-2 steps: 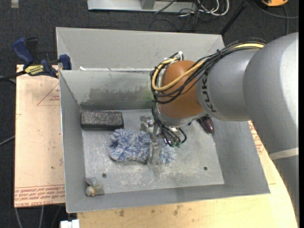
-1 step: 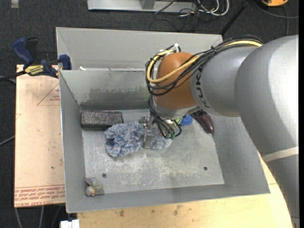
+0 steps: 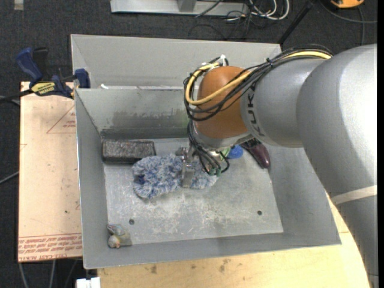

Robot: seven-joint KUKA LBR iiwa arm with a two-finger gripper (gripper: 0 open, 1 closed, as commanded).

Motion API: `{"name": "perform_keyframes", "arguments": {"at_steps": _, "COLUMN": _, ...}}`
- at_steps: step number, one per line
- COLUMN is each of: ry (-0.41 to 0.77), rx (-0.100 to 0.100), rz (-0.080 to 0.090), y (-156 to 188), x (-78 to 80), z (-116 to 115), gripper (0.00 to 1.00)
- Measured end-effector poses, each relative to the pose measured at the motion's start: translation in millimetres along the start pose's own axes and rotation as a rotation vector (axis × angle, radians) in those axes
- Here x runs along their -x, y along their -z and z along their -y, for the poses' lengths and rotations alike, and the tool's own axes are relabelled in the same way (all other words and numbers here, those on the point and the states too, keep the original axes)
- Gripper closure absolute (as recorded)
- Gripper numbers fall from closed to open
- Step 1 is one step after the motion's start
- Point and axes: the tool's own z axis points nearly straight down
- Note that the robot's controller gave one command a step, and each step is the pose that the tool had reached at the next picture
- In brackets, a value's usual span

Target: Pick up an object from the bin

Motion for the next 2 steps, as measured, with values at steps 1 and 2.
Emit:
{"name": "perform_keyframes", "arguments": {"at_steps": 1, "ry": 0.0, "rx": 0.0, "rz": -0.001, "y": 2.8, "x": -0.7, "z": 0.1, "gripper": 1.0}}
{"name": "perform_keyframes", "arguments": {"at_steps": 2, "ry": 0.0, "rx": -0.001, "rz": -0.002, "y": 10.1, "x": -0.9, "z": 0.1, "gripper": 1.0}}
